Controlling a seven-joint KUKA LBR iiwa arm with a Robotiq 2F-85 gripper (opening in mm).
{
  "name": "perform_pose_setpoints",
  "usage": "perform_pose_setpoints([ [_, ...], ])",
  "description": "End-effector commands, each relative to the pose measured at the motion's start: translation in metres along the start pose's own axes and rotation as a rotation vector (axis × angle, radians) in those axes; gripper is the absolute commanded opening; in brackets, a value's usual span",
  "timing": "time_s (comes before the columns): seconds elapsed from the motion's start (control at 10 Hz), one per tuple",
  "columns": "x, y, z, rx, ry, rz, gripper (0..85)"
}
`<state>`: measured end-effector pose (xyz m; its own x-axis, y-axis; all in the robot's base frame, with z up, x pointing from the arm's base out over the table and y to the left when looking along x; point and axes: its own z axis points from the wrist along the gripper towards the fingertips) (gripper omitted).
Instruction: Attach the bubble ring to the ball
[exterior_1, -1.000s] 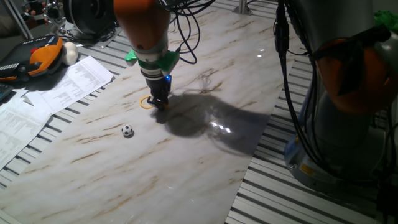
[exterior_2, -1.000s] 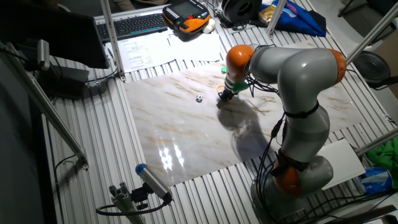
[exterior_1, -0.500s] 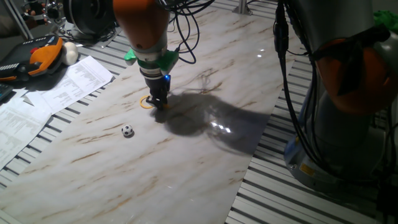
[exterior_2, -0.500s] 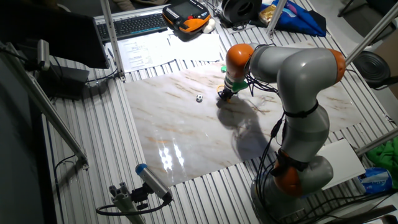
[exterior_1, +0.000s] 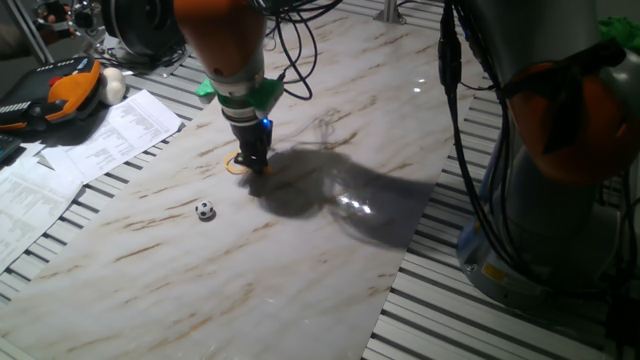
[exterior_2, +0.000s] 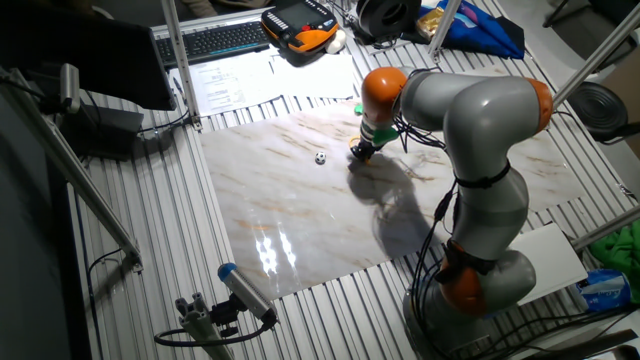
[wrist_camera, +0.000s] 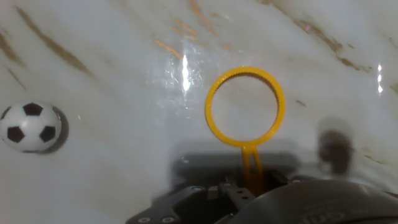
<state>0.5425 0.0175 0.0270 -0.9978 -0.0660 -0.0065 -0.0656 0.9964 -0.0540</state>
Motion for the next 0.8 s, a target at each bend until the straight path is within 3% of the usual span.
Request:
perform_pose_setpoints([
  [0.0, 0.000, 0.004, -0.006, -0.012, 0.003, 0.031, 0.0],
  [0.2, 0.003, 0.008, -0.018, -0.028, 0.006, 0.102, 0.0],
  [0.5, 0.008, 0.020, -0.048, -0.037, 0.019, 0.222, 0.0],
  [0.6, 0.009, 0.025, -0.055, -0.042, 0.016, 0.266, 0.0],
  [0.7, 0.010, 0.029, -0.061, -0.027, 0.003, 0.305, 0.0],
])
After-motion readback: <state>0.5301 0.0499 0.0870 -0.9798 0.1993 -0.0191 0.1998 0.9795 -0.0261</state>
